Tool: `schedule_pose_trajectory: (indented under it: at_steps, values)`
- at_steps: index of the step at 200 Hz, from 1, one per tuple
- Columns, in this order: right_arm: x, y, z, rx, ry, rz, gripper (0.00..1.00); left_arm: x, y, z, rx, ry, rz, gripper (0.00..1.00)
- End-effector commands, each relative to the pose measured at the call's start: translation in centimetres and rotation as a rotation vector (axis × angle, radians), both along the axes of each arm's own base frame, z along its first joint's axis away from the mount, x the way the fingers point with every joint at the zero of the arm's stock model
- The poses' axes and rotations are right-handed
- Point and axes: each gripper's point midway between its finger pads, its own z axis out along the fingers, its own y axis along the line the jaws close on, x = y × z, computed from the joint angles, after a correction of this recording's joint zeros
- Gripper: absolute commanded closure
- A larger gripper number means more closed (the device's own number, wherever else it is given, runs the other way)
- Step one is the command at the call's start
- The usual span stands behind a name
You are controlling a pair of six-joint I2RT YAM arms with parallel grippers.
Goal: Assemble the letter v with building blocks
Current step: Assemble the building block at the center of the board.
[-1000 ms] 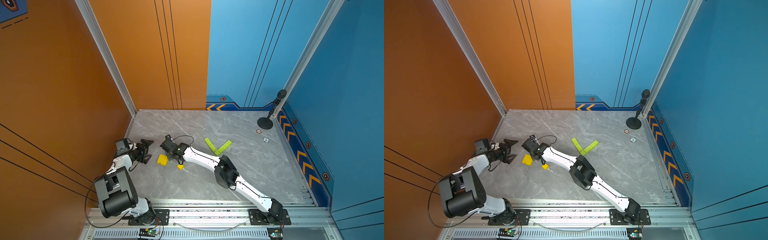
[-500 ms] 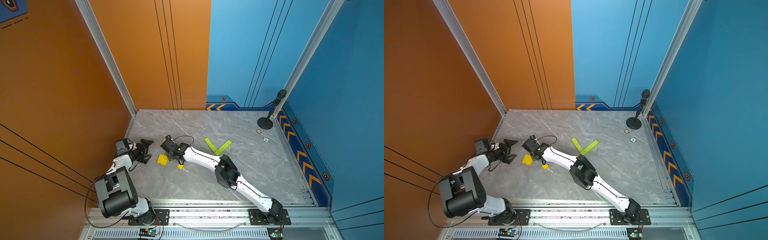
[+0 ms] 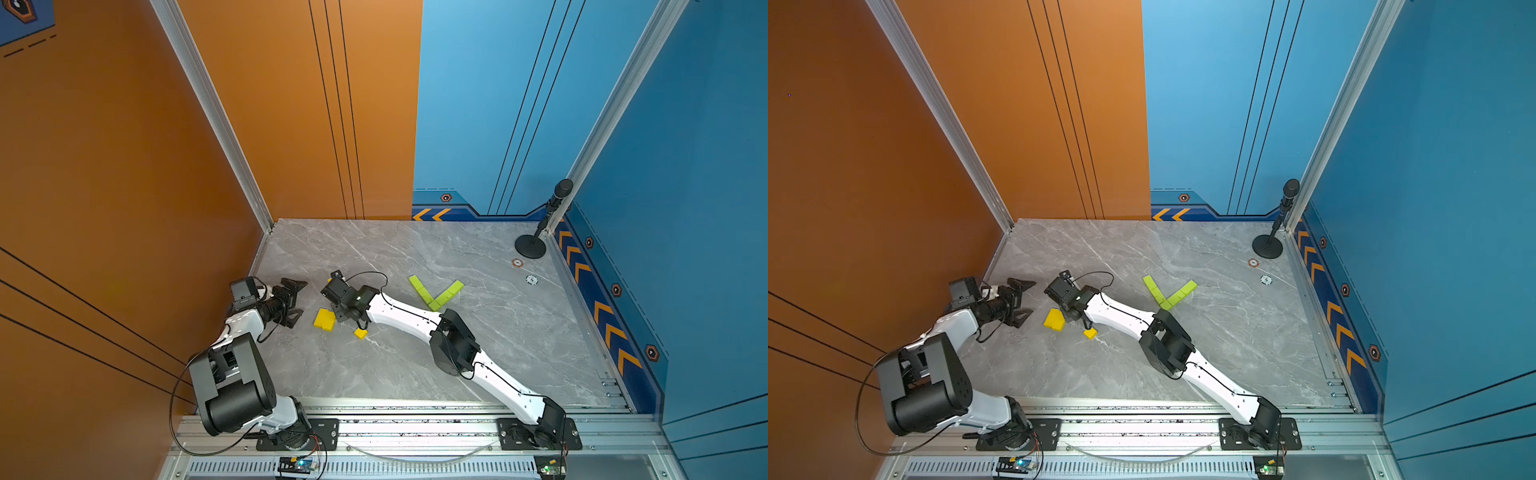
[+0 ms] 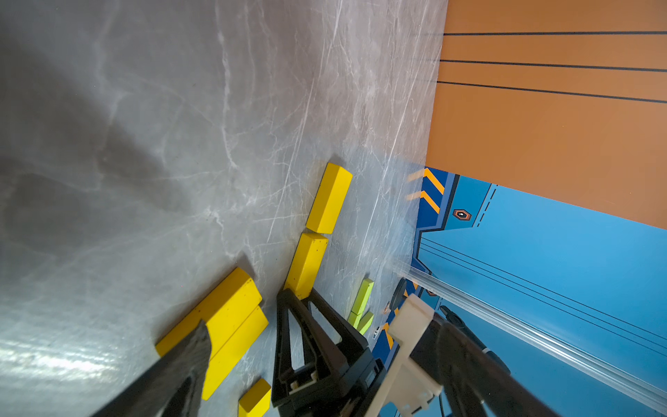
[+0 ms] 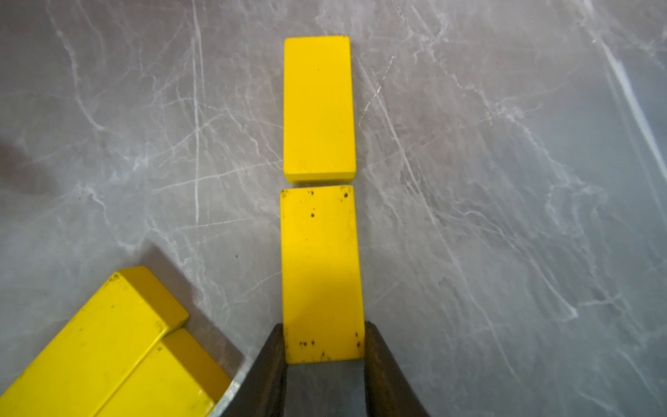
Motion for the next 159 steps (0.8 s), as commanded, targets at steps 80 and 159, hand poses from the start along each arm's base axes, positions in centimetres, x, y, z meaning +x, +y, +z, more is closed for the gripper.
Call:
schedule_pose_trajectory:
  at_steps: [80, 159]
  values:
    - [-1.0, -1.83, -3.5, -0.094, 0.073, 0.012, 0.66, -0.11, 0.16, 0.32, -0.007, -0.008, 0.004, 0.02]
    - [-0.64, -2.03, -3.7, -0.094, 0.073, 0.005, 0.66, -0.11, 0.13, 0.33, -0.008, -0.009, 0.004, 0.02]
